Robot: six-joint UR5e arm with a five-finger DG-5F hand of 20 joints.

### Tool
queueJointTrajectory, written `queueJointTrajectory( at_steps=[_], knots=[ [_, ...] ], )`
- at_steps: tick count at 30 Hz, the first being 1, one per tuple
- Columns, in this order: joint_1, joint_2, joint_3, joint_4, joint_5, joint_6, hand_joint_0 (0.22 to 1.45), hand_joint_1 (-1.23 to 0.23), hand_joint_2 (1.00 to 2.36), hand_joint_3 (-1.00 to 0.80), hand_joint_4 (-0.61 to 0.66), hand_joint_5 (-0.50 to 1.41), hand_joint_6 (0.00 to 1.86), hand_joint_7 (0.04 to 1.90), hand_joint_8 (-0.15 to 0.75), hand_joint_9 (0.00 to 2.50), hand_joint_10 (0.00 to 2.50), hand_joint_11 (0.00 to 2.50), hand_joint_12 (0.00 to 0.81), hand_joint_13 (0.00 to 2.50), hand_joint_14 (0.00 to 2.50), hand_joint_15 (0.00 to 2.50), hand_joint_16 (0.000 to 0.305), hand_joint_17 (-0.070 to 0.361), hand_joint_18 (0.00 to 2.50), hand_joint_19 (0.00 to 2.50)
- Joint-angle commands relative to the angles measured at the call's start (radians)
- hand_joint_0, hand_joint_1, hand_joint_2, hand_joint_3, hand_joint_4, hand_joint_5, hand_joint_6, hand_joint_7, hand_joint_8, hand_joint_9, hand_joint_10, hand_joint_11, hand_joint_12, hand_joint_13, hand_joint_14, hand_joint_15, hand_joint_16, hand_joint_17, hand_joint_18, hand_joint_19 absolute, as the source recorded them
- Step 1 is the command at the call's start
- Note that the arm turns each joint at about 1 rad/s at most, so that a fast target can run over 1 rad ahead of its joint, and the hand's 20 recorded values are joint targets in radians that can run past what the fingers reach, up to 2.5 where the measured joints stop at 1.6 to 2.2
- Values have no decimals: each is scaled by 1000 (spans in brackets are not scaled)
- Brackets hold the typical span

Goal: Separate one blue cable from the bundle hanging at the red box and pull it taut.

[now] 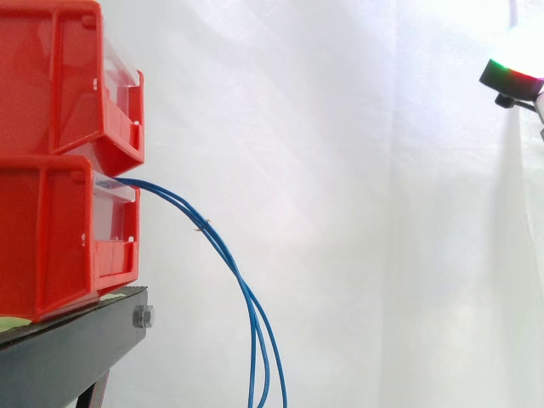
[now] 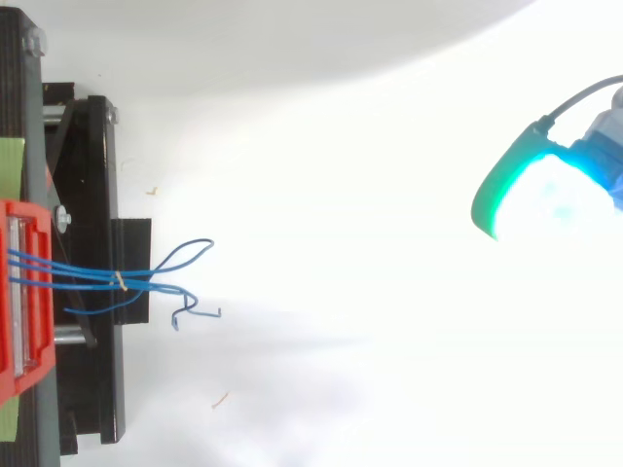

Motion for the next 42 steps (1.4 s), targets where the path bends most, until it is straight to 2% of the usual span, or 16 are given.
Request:
queueJointTrajectory(
  at_steps=[1, 5, 8, 12, 14, 15, 19, 21, 26, 32, 35, 36, 38, 39, 40, 42],
  knots=[
    [13, -1, 0, 2, 46, -27, 522, -668, 1000, -500, 197, -209, 502, 749, 252, 623, 7, 243, 300, 586, 8, 234, 37, 83, 676, 529],
    [24, -26, 3, 18, 79, -36, 524, -671, 1000, -500, 195, -209, 502, 748, 252, 628, 7, 245, 299, 587, 10, 224, 37, 82, 675, 502],
    [27, -50, 4, 38, 83, -30, 525, -672, 1000, -500, 197, -209, 502, 749, 255, 631, 7, 252, 297, 589, 8, 229, 36, 81, 668, 492],
    [28, -115, 58, 50, 83, -30, 526, -672, 1000, -500, 194, -209, 502, 750, 255, 633, 7, 258, 296, 589, 8, 229, 36, 80, 667, 483],
    [28, -130, 72, 47, 81, -28, 525, -673, 1000, -500, 197, -210, 502, 749, 257, 637, 8, 266, 295, 592, 8, 237, 36, 80, 665, 475],
    [24, -156, 81, 50, 75, -22, 526, -672, 1000, -500, 195, -210, 502, 751, 257, 637, 8, 269, 294, 593, 8, 237, 35, 80, 665, 483],
    [22, -201, 103, 64, 64, 7, 528, -671, 1000, -500, 200, -208, 502, 751, 261, 658, 8, 292, 297, 610, 9, 244, 35, 80, 665, 484],
    [22, -205, 103, 65, 64, 12, 529, -668, 1000, -500, 197, -208, 502, 750, 261, 660, 8, 293, 296, 611, 9, 252, 35, 80, 666, 484],
    [22, -265, 110, 125, 60, 32, 529, -667, 1000, -500, 199, -207, 502, 752, 262, 672, 9, 297, 295, 616, 9, 246, 35, 79, 668, 475],
    [25, -284, 110, 191, 67, 24, 529, -667, 1000, -500, 202, -205, 502, 753, 264, 672, 9, 304, 297, 615, 9, 242, 35, 79, 667, 477],
    [27, -285, 110, 211, 86, -14, 530, -667, 1000, -500, 202, -205, 502, 753, 264, 673, 9, 304, 296, 614, 10, 249, 35, 79, 668, 475],
    [27, -302, 112, 214, 96, -30, 530, -667, 1000, -500, 204, -205, 502, 754, 263, 674, 9, 297, 296, 615, 9, 250, 35, 79, 667, 475],
    [27, -317, 122, 217, 99, -30, 530, -667, 1000, -500, 202, -203, 502, 752, 264, 674, 9, 305, 295, 613, 8, 246, 35, 79, 665, 476],
    [22, -340, 130, 219, 96, -22, 530, -667, 1000, -500, 202, -203, 502, 750, 263, 674, 9, 297, 294, 612, 9, 248, 35, 79, 666, 468],
    [22, -340, 130, 219, 96, -22, 530, -667, 1000, -500, 204, -203, 502, 752, 264, 674, 9, 301, 292, 612, 9, 239, 35, 78, 666, 451],
    [21, -366, 158, 223, 96, -5, 531, -666, 1000, -500, 202, -203, 502, 751, 266, 675, 9, 306, 288, 609, 8, 233, 35, 78, 663, 435]
  ],
)
